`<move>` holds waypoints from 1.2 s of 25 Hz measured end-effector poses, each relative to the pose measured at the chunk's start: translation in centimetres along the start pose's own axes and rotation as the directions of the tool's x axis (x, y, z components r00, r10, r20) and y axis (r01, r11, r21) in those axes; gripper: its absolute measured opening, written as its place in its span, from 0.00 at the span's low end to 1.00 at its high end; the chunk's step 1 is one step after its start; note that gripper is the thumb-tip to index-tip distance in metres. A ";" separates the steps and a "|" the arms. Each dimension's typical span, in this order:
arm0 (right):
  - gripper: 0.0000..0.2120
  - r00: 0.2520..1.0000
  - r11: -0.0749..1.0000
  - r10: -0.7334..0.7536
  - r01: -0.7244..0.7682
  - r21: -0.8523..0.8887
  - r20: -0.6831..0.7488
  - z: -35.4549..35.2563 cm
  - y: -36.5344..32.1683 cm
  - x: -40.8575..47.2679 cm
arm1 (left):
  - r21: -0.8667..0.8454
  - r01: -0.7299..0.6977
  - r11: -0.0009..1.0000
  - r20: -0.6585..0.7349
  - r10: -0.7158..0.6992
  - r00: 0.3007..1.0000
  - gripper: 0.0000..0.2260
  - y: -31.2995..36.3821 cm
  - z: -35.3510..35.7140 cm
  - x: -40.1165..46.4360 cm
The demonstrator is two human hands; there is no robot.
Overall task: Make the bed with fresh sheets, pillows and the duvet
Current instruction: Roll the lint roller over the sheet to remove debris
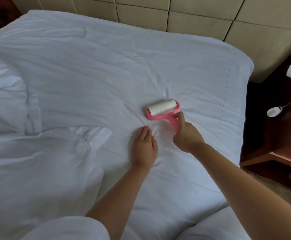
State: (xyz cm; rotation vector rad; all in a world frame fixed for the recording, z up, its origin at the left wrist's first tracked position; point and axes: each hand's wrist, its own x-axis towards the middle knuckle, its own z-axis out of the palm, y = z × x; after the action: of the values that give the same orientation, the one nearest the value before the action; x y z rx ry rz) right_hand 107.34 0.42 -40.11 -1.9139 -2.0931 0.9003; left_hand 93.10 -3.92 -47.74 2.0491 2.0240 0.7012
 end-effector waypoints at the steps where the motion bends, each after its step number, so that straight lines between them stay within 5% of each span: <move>1: 0.34 1.000 1.000 -0.004 0.004 0.003 -0.007 0.0 0.4 -0.7 | 0.032 -0.025 0.999 -0.023 0.026 0.999 0.17 -0.6 -0.3 -0.1; 6: 0.31 0.999 1.000 0.010 -0.009 0.026 -0.031 0.7 1.7 -3.2 | 0.222 0.115 0.968 -0.039 -0.109 0.993 0.21 -5.5 -2.2 -0.5; 13: 0.36 0.998 0.999 0.044 -0.043 0.028 -0.036 0.4 -1.0 0.2 | -0.064 0.130 0.989 -0.030 -0.132 0.991 0.20 -6.6 -2.7 0.3; 16: 0.35 0.992 0.996 0.090 -0.088 0.030 -0.086 1.3 -1.2 -2.1 | -0.197 0.273 0.942 0.004 -0.278 0.961 0.24 -7.5 -3.9 0.8; 19: 0.32 0.983 0.994 0.102 -0.095 0.056 -0.153 2.5 -1.7 -5.4 | -0.263 0.297 0.918 0.101 -0.280 0.955 0.31 -8.5 -5.3 0.8; 25: 0.31 0.999 1.000 0.000 0.000 -0.009 -0.046 5.0 -3.1 -7.8 | -0.498 0.355 0.791 0.145 -0.328 0.934 0.32 -10.8 -5.3 2.6; 30: 0.33 1.000 0.996 -0.003 0.004 -0.090 0.010 5.4 -2.5 -9.6 | -0.427 0.231 0.874 0.063 -0.226 0.972 0.30 -12.1 -4.2 2.6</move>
State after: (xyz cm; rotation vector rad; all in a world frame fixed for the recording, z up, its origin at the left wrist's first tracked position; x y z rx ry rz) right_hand 104.10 -10.35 -40.56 -1.9512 -2.1775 0.8306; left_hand 80.29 -1.51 -48.88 1.5314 1.8519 0.9813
